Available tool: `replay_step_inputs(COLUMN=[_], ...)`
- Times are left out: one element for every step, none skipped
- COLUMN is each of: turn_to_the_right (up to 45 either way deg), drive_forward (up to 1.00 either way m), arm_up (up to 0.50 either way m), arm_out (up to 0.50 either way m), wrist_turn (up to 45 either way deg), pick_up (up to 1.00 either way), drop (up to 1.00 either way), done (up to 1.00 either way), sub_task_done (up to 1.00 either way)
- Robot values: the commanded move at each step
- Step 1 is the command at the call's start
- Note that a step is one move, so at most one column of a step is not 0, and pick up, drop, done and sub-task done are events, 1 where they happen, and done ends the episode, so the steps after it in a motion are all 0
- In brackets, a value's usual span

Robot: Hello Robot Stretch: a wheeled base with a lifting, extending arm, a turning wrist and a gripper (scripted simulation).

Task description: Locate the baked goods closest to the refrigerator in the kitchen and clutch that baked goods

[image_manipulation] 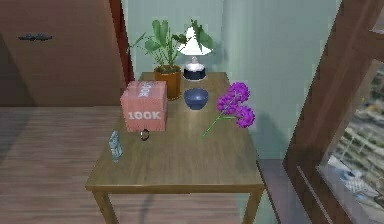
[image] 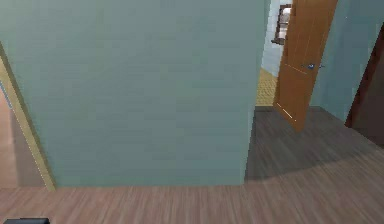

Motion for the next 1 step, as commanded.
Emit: replay_step_inputs(turn_to_the_right=[0.0], drive_forward=[0.05], arm_up=[0.00], arm_out=[0.00], wrist_turn=[0.0], pick_up=[0.00], drop=[0.00], done=[0.00], sub_task_done=[0.00])
